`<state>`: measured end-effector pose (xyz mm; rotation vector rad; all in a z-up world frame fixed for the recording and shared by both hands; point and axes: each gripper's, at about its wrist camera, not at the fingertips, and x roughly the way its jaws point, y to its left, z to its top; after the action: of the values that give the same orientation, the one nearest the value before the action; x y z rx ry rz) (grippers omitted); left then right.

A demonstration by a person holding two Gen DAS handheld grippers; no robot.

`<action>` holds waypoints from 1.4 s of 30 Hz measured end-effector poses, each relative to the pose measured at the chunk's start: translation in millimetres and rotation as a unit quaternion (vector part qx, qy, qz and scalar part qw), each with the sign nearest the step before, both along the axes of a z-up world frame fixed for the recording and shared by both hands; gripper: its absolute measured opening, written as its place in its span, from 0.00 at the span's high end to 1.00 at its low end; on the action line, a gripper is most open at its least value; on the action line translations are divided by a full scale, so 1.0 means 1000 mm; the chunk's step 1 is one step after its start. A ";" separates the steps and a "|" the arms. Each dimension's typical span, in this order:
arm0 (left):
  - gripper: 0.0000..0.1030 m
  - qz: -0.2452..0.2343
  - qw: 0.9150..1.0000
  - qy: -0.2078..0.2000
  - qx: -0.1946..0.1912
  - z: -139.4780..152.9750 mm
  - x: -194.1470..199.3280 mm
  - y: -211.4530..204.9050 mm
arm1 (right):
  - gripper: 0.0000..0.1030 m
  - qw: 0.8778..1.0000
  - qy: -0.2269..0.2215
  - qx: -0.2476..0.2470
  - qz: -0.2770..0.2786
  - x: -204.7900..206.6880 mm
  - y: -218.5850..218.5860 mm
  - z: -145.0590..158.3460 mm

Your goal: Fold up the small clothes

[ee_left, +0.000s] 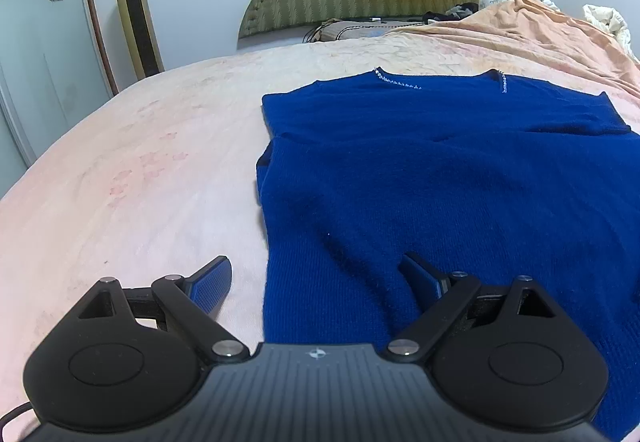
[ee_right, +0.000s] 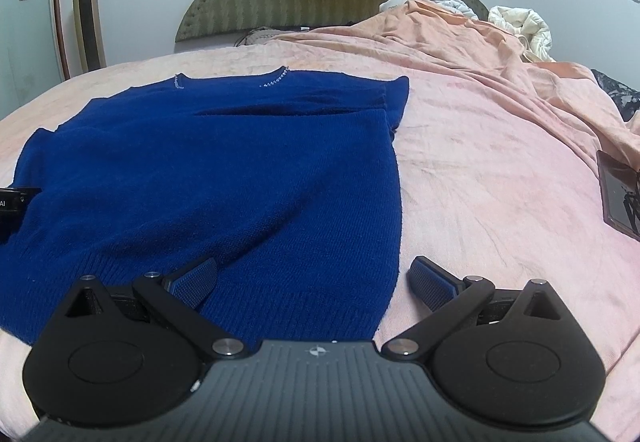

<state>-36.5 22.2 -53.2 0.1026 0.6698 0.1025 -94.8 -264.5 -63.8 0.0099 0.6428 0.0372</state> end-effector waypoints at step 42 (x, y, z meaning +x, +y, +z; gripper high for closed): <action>0.10 -0.085 0.971 0.135 -0.175 0.022 -0.039 0.065 | 0.11 0.997 0.013 0.074 -0.022 -0.032 -0.040 0.027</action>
<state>-75.2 87.1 -31.2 -0.1695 0.9385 -0.1989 -126.6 -304.2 -37.0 0.1669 0.6655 0.0421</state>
